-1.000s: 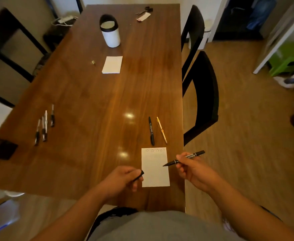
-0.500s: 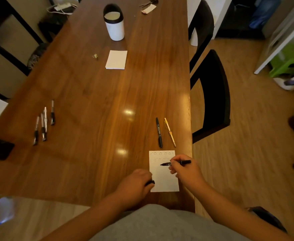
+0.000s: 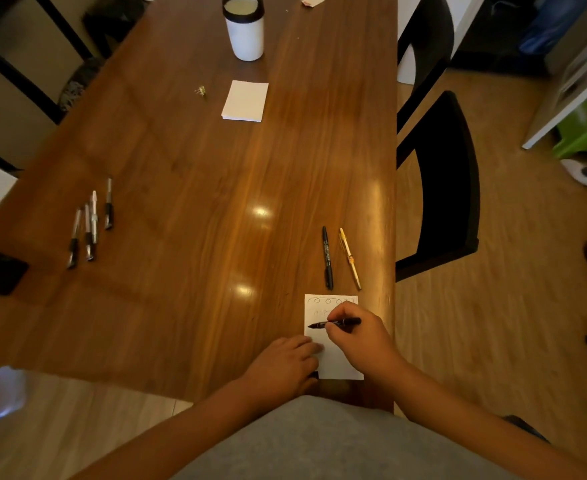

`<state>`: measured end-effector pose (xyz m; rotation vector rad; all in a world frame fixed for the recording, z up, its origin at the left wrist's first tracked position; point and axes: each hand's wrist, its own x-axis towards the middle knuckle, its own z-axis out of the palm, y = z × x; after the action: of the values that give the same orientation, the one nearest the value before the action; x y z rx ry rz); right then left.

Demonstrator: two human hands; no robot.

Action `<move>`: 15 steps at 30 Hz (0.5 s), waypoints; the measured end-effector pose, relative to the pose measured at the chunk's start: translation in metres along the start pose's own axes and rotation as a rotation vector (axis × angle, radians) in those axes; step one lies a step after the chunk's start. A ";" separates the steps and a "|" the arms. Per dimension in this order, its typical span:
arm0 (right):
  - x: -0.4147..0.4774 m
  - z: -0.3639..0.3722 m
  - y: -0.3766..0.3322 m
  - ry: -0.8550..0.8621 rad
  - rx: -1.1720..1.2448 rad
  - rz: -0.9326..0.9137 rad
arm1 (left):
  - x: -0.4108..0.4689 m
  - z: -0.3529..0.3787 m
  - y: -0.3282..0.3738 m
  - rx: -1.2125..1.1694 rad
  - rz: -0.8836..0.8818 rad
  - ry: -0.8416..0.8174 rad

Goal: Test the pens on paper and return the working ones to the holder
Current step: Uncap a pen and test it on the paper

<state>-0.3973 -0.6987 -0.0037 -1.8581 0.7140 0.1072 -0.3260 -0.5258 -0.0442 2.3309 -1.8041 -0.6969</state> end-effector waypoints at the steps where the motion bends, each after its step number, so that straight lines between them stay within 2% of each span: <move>1: 0.000 0.001 0.000 -0.006 -0.013 -0.004 | 0.000 0.000 0.000 -0.002 -0.001 0.003; 9: 0.005 0.005 0.003 -0.030 -0.039 -0.010 | 0.000 -0.001 0.004 0.000 -0.006 0.032; 15: 0.007 0.001 0.004 0.030 -0.002 -0.013 | 0.002 -0.001 0.007 -0.007 -0.006 0.042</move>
<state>-0.3939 -0.7021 -0.0101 -1.8699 0.7232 0.0718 -0.3312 -0.5295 -0.0416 2.3299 -1.7753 -0.6482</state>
